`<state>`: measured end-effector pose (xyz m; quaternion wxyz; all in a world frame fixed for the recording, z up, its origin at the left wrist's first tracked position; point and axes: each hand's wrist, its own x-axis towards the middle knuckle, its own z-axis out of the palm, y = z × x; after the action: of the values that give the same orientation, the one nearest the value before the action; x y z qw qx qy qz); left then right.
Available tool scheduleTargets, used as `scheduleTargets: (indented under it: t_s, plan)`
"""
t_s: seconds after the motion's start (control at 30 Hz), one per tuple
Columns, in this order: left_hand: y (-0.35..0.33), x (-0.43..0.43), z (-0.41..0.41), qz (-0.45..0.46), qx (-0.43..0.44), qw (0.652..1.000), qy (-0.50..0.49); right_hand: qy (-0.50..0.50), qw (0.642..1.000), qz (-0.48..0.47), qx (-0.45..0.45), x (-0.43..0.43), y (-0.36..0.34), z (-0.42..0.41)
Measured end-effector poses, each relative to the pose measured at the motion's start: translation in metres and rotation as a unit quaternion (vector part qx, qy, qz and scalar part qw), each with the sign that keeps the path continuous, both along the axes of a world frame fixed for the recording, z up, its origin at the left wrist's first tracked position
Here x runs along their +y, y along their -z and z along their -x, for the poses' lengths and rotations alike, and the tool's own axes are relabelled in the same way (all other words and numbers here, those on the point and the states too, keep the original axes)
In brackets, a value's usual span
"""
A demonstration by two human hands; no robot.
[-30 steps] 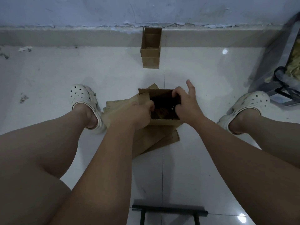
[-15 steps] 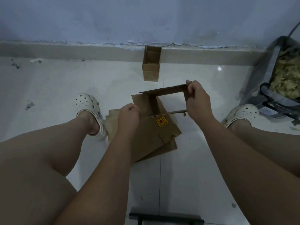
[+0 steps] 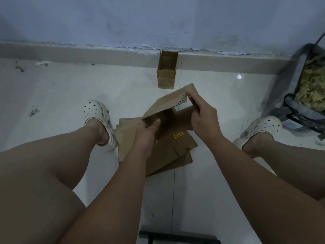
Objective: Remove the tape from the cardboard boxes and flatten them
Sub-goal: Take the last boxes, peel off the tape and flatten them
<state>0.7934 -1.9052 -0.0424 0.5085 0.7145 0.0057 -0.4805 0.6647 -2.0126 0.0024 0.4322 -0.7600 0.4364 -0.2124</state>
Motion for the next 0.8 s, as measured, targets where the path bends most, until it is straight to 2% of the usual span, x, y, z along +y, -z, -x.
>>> scheduleTargets:
  t_s: [0.13, 0.2, 0.23, 0.3, 0.33, 0.37, 0.43, 0.5, 0.6, 0.63, 0.7, 0.77, 0.8]
  plan:
    - [0.012, 0.005, 0.008, -0.099, -0.136, 0.984, 0.066, 0.050, 0.992, -0.071, -0.093, 0.005, -0.010, -0.010]
    - [0.014, 0.005, 0.012, -0.119, -0.212, 0.964, 0.106, 0.065, 0.979, -0.149, -0.121, 0.004, -0.013, -0.012]
    - [0.013, 0.005, 0.014, -0.128, -0.252, 0.948, 0.144, 0.086, 0.959, -0.221, -0.152, 0.002, -0.013, -0.011]
    - [0.011, 0.003, 0.014, -0.147, -0.360, 0.893, 0.226, 0.129, 0.880, -0.399, -0.224, -0.003, -0.013, -0.004]
    - [0.009, 0.001, 0.015, -0.151, -0.411, 0.862, 0.255, 0.125, 0.839, -0.468, -0.246, -0.006, -0.011, 0.001]
    - [0.007, -0.001, 0.014, -0.155, -0.454, 0.834, 0.271, 0.099, 0.814, -0.514, -0.251, -0.007, -0.008, 0.006]
    - [0.003, -0.002, 0.010, -0.182, -0.507, 0.790, 0.294, 0.038, 0.797, -0.553, -0.239, -0.008, -0.001, 0.014]
    - [0.003, 0.000, 0.009, -0.220, -0.528, 0.752, 0.328, 0.026, 0.785, -0.567, -0.249, -0.009, 0.006, 0.018]
    - [0.009, 0.008, 0.013, -0.239, -0.546, 0.727, 0.341, 0.032, 0.753, -0.592, -0.286, -0.014, 0.012, 0.021]
    - [0.011, 0.010, 0.014, -0.233, -0.549, 0.729, 0.335, 0.051, 0.754, -0.588, -0.288, -0.016, 0.013, 0.020]
    - [0.012, 0.013, 0.014, -0.223, -0.556, 0.733, 0.323, 0.122, 0.790, -0.544, -0.257, -0.022, 0.018, 0.019]
    - [0.014, 0.014, 0.010, -0.209, -0.543, 0.753, 0.306, 0.174, 0.830, -0.479, -0.228, -0.027, 0.027, 0.019]
    - [0.013, 0.014, 0.007, -0.195, -0.513, 0.777, 0.309, 0.188, 0.838, -0.460, -0.225, -0.028, 0.032, 0.019]
